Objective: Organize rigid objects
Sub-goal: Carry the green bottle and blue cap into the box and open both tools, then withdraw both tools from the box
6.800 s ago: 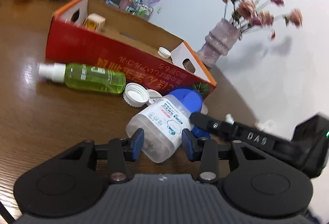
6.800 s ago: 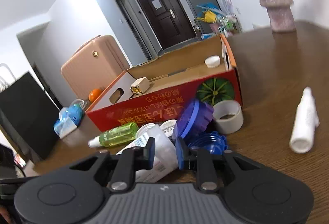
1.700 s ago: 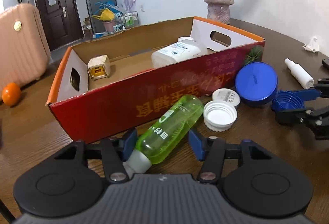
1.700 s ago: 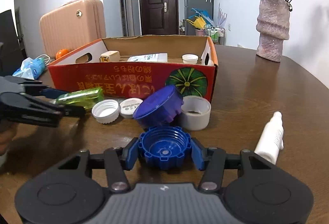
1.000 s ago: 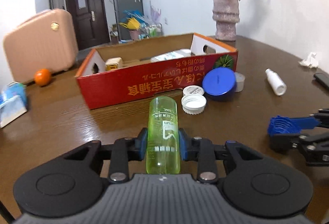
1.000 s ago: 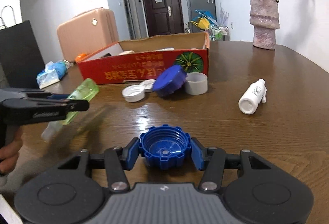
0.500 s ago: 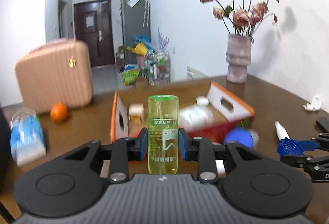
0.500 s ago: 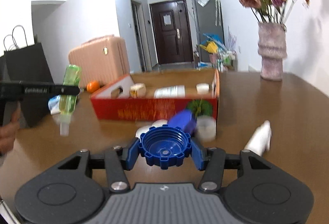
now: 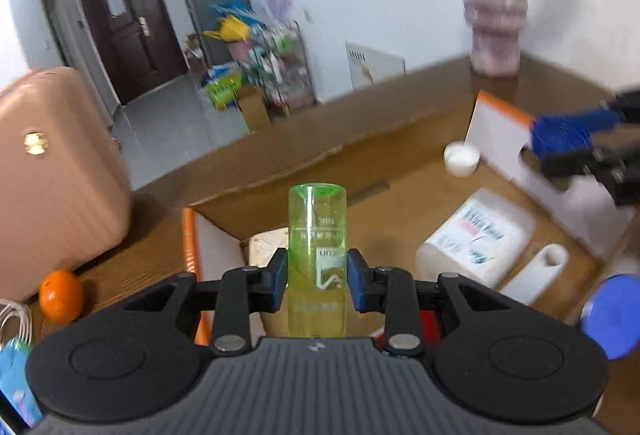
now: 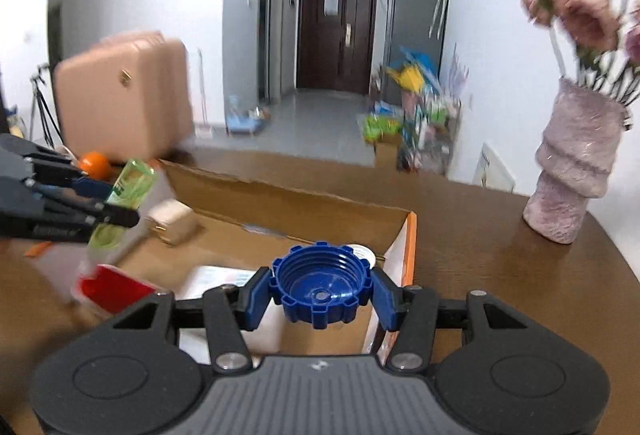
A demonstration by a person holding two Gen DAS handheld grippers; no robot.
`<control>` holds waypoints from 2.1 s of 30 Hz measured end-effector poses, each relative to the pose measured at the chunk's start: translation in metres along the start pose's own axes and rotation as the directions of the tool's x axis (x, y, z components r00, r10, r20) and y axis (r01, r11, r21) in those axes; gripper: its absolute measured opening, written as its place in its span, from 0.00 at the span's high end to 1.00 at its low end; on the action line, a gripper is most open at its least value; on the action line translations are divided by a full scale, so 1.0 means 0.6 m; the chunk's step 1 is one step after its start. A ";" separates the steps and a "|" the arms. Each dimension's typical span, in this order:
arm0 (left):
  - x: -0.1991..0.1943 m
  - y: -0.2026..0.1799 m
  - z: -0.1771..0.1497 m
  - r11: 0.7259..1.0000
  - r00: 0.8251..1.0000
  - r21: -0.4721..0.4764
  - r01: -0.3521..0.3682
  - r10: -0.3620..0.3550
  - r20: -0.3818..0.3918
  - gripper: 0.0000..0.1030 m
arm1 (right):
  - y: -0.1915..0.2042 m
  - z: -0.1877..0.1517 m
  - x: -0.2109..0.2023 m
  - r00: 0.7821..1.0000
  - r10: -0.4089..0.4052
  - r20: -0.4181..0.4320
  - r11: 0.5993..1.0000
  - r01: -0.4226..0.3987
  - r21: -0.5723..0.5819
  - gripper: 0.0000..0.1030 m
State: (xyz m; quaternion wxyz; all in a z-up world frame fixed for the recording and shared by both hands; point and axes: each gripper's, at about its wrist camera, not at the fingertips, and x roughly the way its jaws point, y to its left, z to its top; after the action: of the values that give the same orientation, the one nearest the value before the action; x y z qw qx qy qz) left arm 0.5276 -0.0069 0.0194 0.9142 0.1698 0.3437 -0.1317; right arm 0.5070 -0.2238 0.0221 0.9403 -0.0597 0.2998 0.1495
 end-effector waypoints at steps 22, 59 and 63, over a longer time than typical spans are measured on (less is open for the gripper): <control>-0.082 0.075 0.015 0.985 0.999 -0.170 0.040 -0.045 -0.029 0.34 | -0.040 0.053 -0.018 0.999 -0.009 -0.054 0.998 0.013 0.067 0.34; -0.478 -0.280 -0.462 0.934 0.955 -0.344 -0.098 0.185 0.230 0.00 | 0.150 -0.436 -0.496 0.973 -0.083 0.214 0.995 0.070 0.068 0.09; -0.464 -0.281 -0.462 0.932 0.963 -0.350 -0.096 0.176 0.204 0.00 | 0.139 -0.437 -0.487 0.975 -0.105 0.194 0.992 0.090 0.083 0.09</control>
State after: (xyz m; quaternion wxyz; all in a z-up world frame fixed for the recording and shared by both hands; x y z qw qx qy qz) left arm 0.1029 -0.0143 -0.0259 0.9704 0.0182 0.2393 -0.0260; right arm 0.1107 -0.2693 -0.0231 0.9733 -0.0246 0.2067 0.0971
